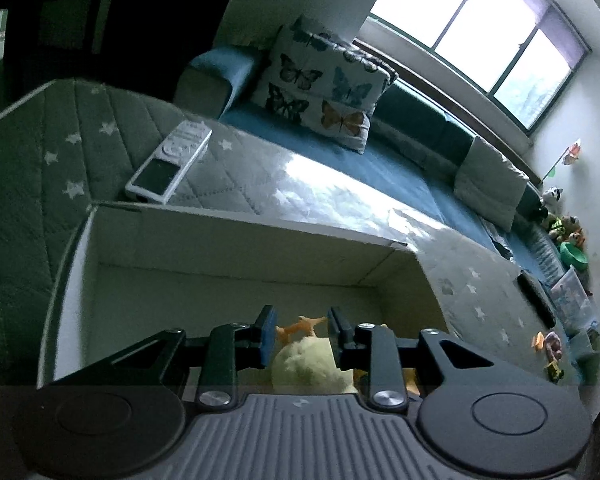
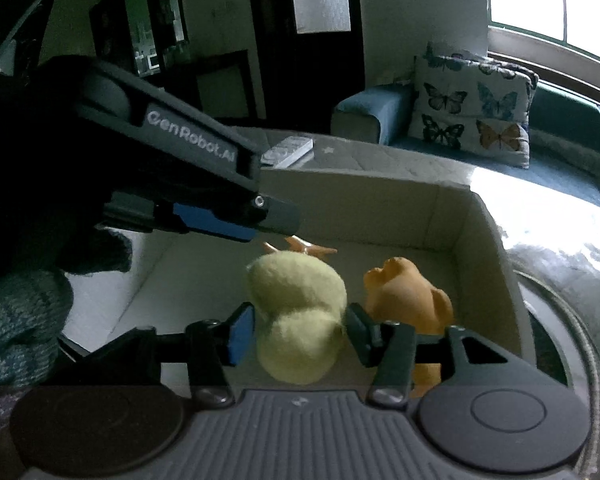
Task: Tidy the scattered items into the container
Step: 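Carry the plush chick into the white box beside the duck and open both tools, then withdraw both tools from the box toward the green squeeze toy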
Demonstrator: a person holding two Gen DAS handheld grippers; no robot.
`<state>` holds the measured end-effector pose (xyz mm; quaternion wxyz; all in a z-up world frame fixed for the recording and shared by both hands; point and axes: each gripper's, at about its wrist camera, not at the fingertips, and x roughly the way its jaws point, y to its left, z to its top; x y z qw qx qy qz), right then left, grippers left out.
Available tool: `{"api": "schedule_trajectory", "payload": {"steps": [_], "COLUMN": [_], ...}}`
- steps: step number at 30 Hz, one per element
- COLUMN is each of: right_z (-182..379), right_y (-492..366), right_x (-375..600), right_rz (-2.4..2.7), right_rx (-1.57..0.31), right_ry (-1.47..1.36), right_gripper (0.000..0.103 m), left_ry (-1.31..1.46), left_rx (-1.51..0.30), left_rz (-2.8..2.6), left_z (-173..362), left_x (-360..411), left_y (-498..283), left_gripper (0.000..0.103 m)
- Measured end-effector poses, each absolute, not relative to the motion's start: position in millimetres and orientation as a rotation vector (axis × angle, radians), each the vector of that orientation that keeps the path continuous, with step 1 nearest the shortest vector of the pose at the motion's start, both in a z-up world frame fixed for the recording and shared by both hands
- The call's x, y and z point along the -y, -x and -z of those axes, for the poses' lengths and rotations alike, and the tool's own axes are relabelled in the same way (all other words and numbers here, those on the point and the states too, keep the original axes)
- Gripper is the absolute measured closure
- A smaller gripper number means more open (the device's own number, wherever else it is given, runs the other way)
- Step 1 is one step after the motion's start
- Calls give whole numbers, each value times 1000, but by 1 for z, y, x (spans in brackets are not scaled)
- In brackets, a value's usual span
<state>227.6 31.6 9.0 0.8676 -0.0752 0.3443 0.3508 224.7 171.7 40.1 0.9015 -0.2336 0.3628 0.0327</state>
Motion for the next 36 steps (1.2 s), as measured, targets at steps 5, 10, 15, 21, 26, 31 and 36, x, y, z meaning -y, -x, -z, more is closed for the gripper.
{"api": "schedule_trajectory", "payload": {"steps": [5, 10, 15, 21, 26, 31, 36], "right_z": [-22, -33, -43, -49, -51, -50, -45], "right_y": [-221, -208, -191, -166, -142, -120, -102], "right_x": [-28, -21, -8, 11, 27, 41, 56], "right_rz": [-731, -732, -729, -716, -704, -695, -676], "right_rx": [-690, -659, -629, -603, -579, -564, -559], "right_ry": [159, 173, 185, 189, 202, 217, 210], "right_gripper": [43, 39, 38, 36, 30, 26, 24], "left_ry": [462, 450, 417, 383, 353, 336, 332], "left_rx": [-722, -705, -687, -670, -661, -670, -687], "left_rz": [-73, -69, -60, -52, -43, -21, 7], "left_z": [-54, -63, -71, -75, -75, -71, -62], "left_x": [-165, -155, -140, -120, -103, -86, -69], "left_y": [-208, -188, -169, -144, -125, -111, -101], "left_gripper": [72, 72, 72, 72, 72, 72, 72]}}
